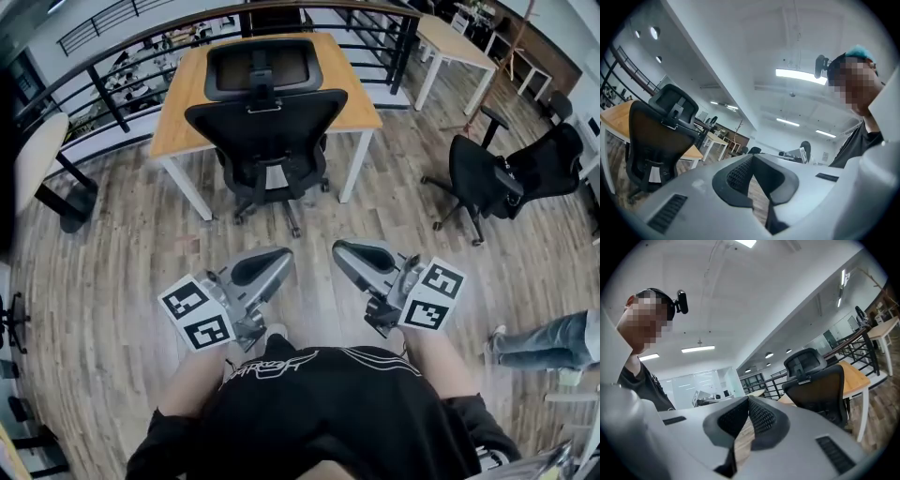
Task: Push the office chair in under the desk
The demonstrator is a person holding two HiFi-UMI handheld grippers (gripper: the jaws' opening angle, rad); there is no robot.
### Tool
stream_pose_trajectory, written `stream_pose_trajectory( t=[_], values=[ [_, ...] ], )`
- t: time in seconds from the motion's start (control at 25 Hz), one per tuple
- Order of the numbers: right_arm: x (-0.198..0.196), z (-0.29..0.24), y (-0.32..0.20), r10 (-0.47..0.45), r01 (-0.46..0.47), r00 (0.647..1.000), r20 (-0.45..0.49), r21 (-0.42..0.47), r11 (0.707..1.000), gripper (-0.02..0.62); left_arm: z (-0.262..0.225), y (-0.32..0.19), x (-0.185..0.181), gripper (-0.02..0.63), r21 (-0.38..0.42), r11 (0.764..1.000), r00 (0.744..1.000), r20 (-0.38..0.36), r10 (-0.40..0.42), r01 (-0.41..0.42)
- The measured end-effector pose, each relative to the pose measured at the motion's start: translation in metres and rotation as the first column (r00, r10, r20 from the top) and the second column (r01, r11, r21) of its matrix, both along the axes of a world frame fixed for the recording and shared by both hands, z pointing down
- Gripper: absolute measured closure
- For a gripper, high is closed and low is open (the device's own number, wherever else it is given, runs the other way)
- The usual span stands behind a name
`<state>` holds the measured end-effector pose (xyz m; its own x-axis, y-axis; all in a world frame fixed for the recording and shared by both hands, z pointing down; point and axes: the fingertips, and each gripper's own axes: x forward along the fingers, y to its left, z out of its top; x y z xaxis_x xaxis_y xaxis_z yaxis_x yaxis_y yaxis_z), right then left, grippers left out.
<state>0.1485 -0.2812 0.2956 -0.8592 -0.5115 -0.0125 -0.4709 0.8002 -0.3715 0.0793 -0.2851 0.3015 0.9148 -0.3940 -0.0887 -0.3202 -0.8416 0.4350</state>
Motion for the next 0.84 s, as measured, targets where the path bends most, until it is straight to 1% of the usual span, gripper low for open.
stream_pose_trajectory(
  t=[0.08, 0.24, 0.48, 0.56, 0.64, 0.84],
  values=[
    [0.003, -0.004, 0.009, -0.006, 0.006, 1.0, 0.003, 0.017, 1.0, 0.554, -0.006, 0.011, 0.005, 0.599, 0.02, 1.0, 1.0, 0.007, 0.0, 0.0],
    [0.013, -0.017, 0.035, -0.021, 0.021, 1.0, 0.004, 0.06, 0.998, 0.554, -0.025, 0.041, 0.018, 0.598, 0.067, 0.998, 1.0, -0.006, -0.006, 0.006],
    [0.022, -0.032, 0.063, -0.032, 0.033, 0.999, -0.01, 0.127, 0.991, 0.554, -0.036, 0.076, 0.033, 0.599, 0.128, 0.992, 1.0, 0.024, 0.005, -0.008],
    [0.023, -0.035, 0.066, -0.033, 0.034, 0.999, -0.009, 0.139, 0.99, 0.554, -0.037, 0.081, 0.034, 0.6, 0.147, 0.989, 0.999, 0.044, -0.009, 0.002],
    [0.023, -0.037, 0.07, -0.045, 0.045, 0.999, -0.005, 0.147, 0.988, 0.554, -0.037, 0.083, 0.035, 0.6, 0.158, 0.987, 0.998, 0.057, -0.024, 0.014],
    [0.022, -0.043, 0.085, -0.081, 0.081, 0.997, -0.009, 0.17, 0.982, 0.554, -0.039, 0.089, 0.036, 0.6, 0.158, 0.987, 0.998, 0.052, -0.042, 0.034]
  ],
)
